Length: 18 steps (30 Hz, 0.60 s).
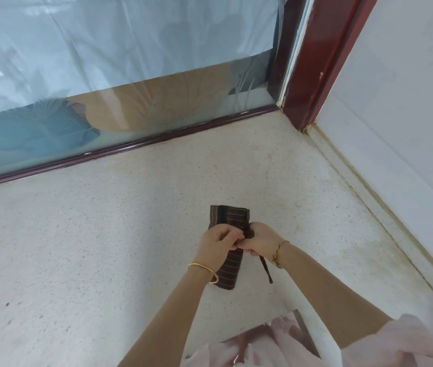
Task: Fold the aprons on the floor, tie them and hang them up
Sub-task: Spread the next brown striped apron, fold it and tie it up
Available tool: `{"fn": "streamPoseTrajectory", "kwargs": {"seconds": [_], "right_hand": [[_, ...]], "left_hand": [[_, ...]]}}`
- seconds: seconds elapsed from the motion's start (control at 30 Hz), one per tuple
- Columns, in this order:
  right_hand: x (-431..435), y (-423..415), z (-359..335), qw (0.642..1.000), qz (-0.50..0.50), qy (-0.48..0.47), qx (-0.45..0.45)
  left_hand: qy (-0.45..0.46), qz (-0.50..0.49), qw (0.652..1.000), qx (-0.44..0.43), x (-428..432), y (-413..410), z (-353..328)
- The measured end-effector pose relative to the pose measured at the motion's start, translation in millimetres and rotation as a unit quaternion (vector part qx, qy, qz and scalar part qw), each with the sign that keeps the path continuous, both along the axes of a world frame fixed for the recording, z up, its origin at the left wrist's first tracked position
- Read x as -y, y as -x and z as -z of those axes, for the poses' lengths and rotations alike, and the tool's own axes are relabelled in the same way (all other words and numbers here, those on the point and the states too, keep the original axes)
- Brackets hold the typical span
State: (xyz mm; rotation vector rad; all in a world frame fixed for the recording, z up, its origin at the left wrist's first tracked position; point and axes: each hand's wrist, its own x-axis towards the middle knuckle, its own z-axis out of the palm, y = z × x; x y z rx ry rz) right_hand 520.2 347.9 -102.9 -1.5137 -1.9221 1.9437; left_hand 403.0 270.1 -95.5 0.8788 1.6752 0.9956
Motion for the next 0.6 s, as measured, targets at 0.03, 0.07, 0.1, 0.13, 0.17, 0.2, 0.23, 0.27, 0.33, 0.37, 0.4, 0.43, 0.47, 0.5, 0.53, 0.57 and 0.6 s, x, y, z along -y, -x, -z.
{"fn": "streamPoseTrajectory", "kwargs": {"seconds": [0.03,0.07,0.1,0.13,0.17,0.2,0.23,0.27,0.33,0.37,0.4,0.43,0.47,0.5,0.53,0.57,0.6], "right_hand": [[2.3,-2.0,1.8,1.000,0.018,0.012,-0.018],[3.2,-3.3,3.9,0.999,0.038,0.018,-0.026],[3.7,-4.2,4.2,0.999,0.048,0.015,-0.022],[3.1,-4.2,4.3,0.999,0.048,0.003,-0.011],[2.5,-3.4,2.9,0.999,0.032,-0.021,0.009],[1.3,-2.2,0.6,0.998,0.005,-0.046,0.033],[-0.1,-0.8,-3.0,0.996,-0.028,-0.067,0.059],[-2.1,1.0,-6.8,0.991,-0.058,-0.087,0.081],[-5.3,3.3,-10.6,0.986,-0.089,-0.100,0.103],[-5.9,3.9,-10.7,0.986,-0.086,-0.096,0.102],[-6.0,3.5,-9.1,0.989,-0.069,-0.086,0.094],[-5.7,3.4,-7.1,0.993,-0.043,-0.075,0.083],[-4.5,3.2,-3.5,0.994,-0.020,-0.070,0.076],[-2.2,3.3,-0.4,0.994,-0.006,-0.072,0.080],[0.5,3.8,3.5,0.994,0.000,-0.069,0.088],[4.1,4.2,7.3,0.994,0.008,-0.056,0.093],[7.7,4.0,11.2,0.996,0.019,-0.034,0.086]], "left_hand": [[0.002,-0.009,1.000,-0.011,0.4,-0.6,1.0],[0.002,-0.011,1.000,-0.026,0.1,-0.7,-0.1],[0.002,-0.008,0.999,-0.040,-0.3,-1.0,-1.2],[0.005,-0.003,0.999,-0.046,-0.6,-1.5,-2.8],[0.010,0.009,0.999,-0.052,-0.5,-2.3,-4.0],[0.009,0.027,0.998,-0.065,-0.4,-3.7,-5.6],[0.002,0.049,0.994,-0.094,-0.5,-5.1,-6.9],[-0.006,0.075,0.988,-0.136,-1.2,-6.0,-7.1],[-0.021,0.117,0.967,-0.225,-3.5,-5.4,-6.1],[-0.029,0.130,0.958,-0.253,-4.1,-4.3,-3.5],[-0.036,0.136,0.954,-0.266,-3.9,-3.6,0.7],[-0.044,0.132,0.952,-0.273,-2.6,-3.3,6.0],[-0.051,0.121,0.951,-0.279,-0.1,-3.8,11.2],[-0.051,0.113,0.951,-0.283,2.6,-4.6,16.9],[-0.046,0.114,0.950,-0.288,5.3,-5.9,22.5],[-0.036,0.125,0.946,-0.296,7.6,-7.2,28.5],[-0.025,0.142,0.940,-0.308,9.5,-8.7,34.5]]}}
